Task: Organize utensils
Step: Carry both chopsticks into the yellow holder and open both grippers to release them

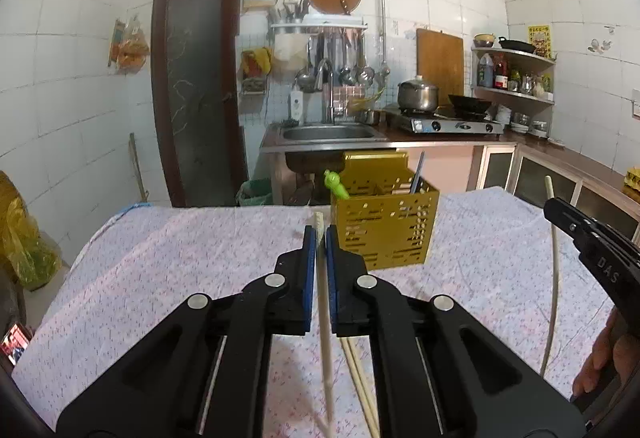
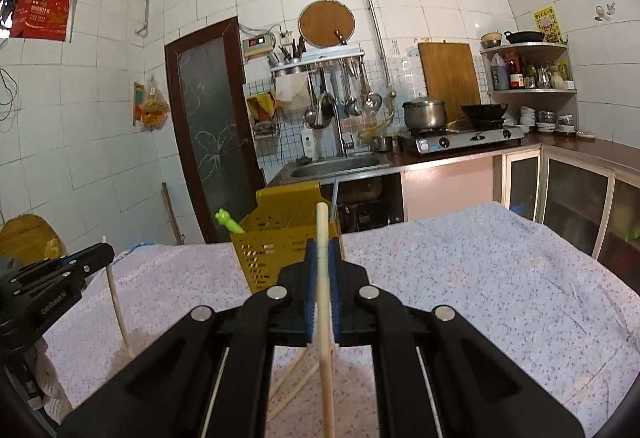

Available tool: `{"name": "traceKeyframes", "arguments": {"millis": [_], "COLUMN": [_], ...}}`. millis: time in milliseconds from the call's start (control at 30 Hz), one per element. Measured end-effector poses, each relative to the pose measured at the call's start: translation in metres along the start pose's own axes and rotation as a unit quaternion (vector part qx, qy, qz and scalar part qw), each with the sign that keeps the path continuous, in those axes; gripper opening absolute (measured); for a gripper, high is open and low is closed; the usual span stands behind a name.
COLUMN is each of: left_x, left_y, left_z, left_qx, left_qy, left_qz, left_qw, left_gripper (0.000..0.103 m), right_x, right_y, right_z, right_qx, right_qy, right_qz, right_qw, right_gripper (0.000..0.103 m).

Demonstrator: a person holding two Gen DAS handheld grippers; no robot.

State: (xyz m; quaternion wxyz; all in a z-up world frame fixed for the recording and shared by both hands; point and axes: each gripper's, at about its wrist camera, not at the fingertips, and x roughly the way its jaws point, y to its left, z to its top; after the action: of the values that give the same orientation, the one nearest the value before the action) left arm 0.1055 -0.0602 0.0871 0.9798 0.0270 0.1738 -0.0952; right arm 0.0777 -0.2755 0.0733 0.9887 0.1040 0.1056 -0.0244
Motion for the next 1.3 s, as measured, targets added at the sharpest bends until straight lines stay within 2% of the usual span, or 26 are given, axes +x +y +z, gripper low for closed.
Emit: {"name": "traceKeyframes", "arguments": {"millis": [100, 333, 533, 733, 900, 1000, 1133, 1300], "left_x": [-0.001, 0.017, 0.052, 0.092, 0.141, 0.169, 0.202, 0.222], "left_y": [-0.001, -0.003, -0.010, -0.021, -0.030, -0.032, -0.027, -0.024], "left_z": [0.015, 0.077, 0.131, 0.167, 0.170, 0.157, 0.135, 0.114], "left_qx": [0.002, -0.015, -0.022, -0.022, -0.020, -0.013, -0.016, -0.014], "left_qy": [-0.014, -0.053, -0.082, -0.115, -0.112, -0.111, -0.089, -0.065], "left_qz": [-0.006, -0.019, -0.023, -0.026, -0.029, -0.022, -0.018, -0.014], "left_qw": [0.9999, 0.9983, 0.9961, 0.9927, 0.9931, 0.9935, 0.9957, 0.9977], "left_gripper": [0.004, 0.004, 0.004, 0.004, 0.004, 0.004, 0.004, 0.004], "right_x": [0.007, 0.033, 0.073, 0.118, 0.161, 0.181, 0.199, 0.217], "right_y": [0.001, 0.006, 0.005, 0.006, 0.007, 0.005, 0.002, -0.001], "right_z": [0.016, 0.065, 0.108, 0.133, 0.130, 0.124, 0.107, 0.084], "right_qx": [0.004, 0.005, 0.017, 0.025, 0.023, 0.024, 0.024, 0.017], "right_qy": [-0.012, -0.062, -0.105, -0.146, -0.163, -0.169, -0.164, -0.136], "right_qz": [0.009, 0.025, 0.043, 0.060, 0.070, 0.077, 0.081, 0.069], "right_qw": [1.000, 0.998, 0.993, 0.987, 0.984, 0.982, 0.983, 0.988], "right_gripper": [0.006, 0.006, 0.006, 0.006, 0.006, 0.006, 0.006, 0.006]}}
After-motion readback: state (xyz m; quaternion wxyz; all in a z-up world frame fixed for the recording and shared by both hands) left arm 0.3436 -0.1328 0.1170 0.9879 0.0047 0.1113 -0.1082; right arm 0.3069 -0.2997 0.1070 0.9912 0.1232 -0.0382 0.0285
